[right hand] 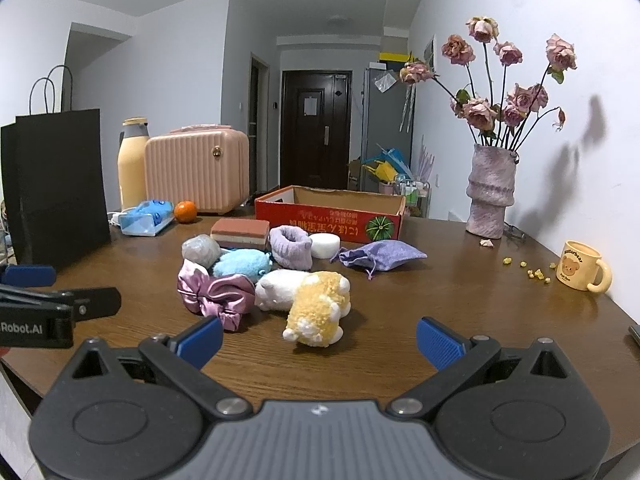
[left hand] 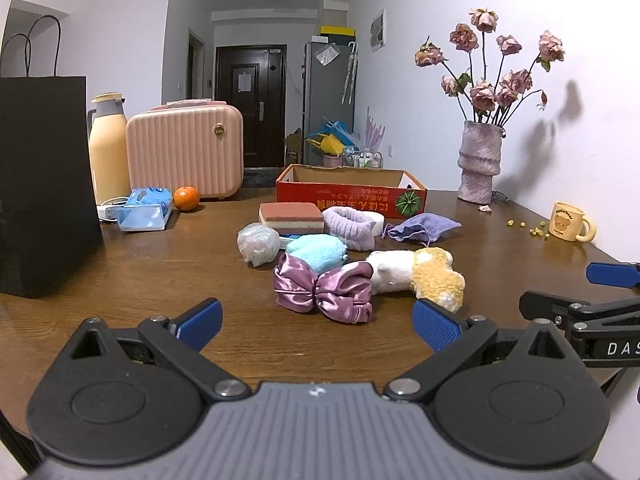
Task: Organize soft objects
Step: 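Grasp the white-and-yellow plush with the right tool while the left tool grasps the pink satin bow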
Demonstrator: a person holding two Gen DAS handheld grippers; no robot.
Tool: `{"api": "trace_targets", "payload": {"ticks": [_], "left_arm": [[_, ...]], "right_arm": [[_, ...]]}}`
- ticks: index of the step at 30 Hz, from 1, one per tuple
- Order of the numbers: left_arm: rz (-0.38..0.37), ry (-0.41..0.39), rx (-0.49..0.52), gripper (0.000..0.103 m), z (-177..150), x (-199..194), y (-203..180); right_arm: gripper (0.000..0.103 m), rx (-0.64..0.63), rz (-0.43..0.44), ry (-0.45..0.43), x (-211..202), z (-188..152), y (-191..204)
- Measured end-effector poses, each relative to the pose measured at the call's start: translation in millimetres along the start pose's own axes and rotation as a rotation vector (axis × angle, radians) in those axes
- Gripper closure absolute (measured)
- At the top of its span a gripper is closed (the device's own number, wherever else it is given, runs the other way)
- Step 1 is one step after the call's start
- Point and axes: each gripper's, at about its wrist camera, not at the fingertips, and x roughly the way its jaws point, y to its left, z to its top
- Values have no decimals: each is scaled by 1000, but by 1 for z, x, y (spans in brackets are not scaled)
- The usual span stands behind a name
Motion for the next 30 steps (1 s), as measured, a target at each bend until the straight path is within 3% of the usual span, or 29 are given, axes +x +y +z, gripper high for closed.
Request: {"api": "trace_targets", "payload": {"ticks": [30], "left_arm": [[1,117,-52,0,9,95,30]], "right_arm": [[0,-50,25,165,119,17,11]]}}
